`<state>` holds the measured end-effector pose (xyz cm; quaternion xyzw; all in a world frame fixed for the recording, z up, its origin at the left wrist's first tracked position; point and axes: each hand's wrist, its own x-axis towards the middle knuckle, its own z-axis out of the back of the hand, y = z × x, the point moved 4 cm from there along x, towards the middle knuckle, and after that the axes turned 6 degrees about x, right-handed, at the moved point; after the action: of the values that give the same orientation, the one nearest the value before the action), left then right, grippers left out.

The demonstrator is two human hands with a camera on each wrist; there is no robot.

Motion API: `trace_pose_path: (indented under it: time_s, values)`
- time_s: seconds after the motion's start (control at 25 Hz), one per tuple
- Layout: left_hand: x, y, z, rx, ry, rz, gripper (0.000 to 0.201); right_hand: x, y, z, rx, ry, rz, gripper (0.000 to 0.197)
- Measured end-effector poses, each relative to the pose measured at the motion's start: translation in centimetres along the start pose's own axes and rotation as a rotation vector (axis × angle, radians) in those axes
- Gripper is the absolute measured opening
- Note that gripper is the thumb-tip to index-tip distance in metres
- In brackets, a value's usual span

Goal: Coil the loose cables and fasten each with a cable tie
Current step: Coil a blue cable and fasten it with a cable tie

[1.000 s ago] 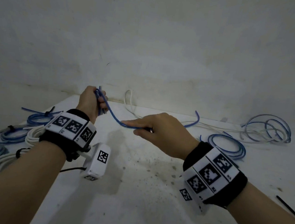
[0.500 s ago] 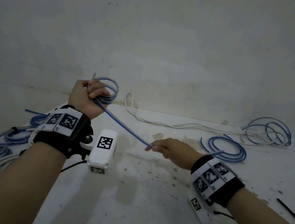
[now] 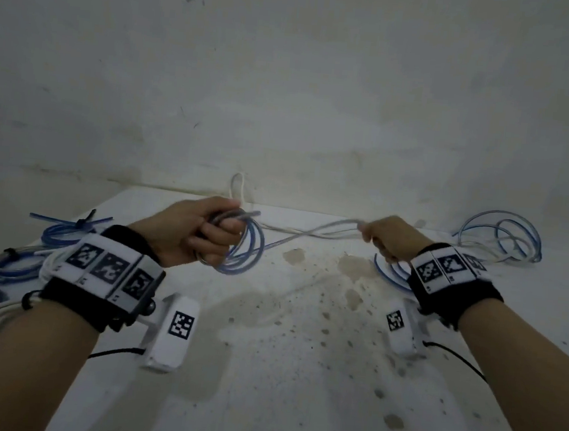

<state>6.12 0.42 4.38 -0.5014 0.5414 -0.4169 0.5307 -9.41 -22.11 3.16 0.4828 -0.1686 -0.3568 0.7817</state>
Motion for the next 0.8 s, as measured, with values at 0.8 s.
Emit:
trace_pose_path:
  time_s: [0.8]
  values:
    - [2.5,1.2,3.0,-0.513,-0.587,-0.397,0.068,-10.1,5.6,-11.3,0.075,0.612,0.292,0.023]
